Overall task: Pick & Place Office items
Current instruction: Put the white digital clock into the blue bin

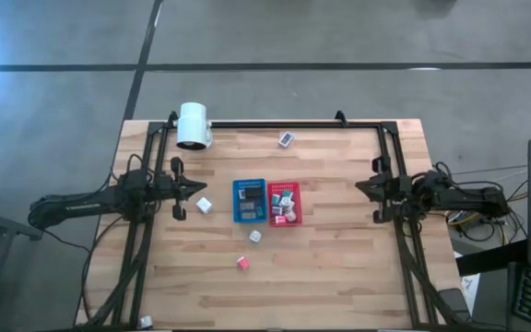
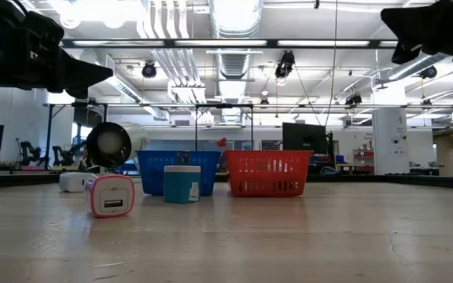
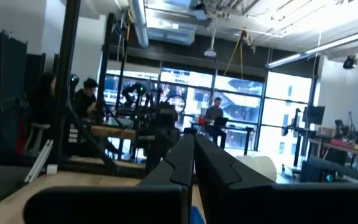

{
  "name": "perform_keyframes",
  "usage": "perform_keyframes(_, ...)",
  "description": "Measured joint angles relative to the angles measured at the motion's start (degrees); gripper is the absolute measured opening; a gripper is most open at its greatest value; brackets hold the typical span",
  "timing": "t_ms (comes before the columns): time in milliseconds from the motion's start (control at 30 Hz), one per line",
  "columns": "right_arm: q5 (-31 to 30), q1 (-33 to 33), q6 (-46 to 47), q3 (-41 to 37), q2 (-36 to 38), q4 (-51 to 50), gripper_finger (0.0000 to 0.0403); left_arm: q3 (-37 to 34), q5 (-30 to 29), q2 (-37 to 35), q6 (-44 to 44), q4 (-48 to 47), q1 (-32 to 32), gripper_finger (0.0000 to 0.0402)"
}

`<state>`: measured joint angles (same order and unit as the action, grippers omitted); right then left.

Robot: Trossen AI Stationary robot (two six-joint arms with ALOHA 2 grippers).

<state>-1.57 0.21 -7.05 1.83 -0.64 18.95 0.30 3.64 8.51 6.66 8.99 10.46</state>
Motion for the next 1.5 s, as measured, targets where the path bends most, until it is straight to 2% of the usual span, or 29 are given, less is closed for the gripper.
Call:
perform_keyframes(267,3.6,0.0,1.6,-0.1,0.1,-2.3,0.0008,0.0,0.0,0.0,-1.7,-0.1,0.0,0.0014)
perform_keyframes(967,3.5,0.0,0.3,-1.3,0.1,-5.1,0.0008,0.0,0.0,0.1,-3.7,-0.3,0.0,0.0014)
perform_keyframes(1200,3.3,0.0,-0.5,-1.3,0.1,-5.0,0.0008,0.1,-5.8,0.6,-6.5,2.6,0.0,0.0014)
perform_keyframes(1367,2.9,0.0,-0.9,-1.3,0.1,-4.6,0.0008,3.9,-10.6,5.0,-9.3,2.6,0.0,0.0009)
perform_keyframes(1500,2.9,0.0,-1.1,-1.3,0.1,-3.9,0.0008,10.8,-12.6,14.2,-9.7,2.6,0.0,0.0004)
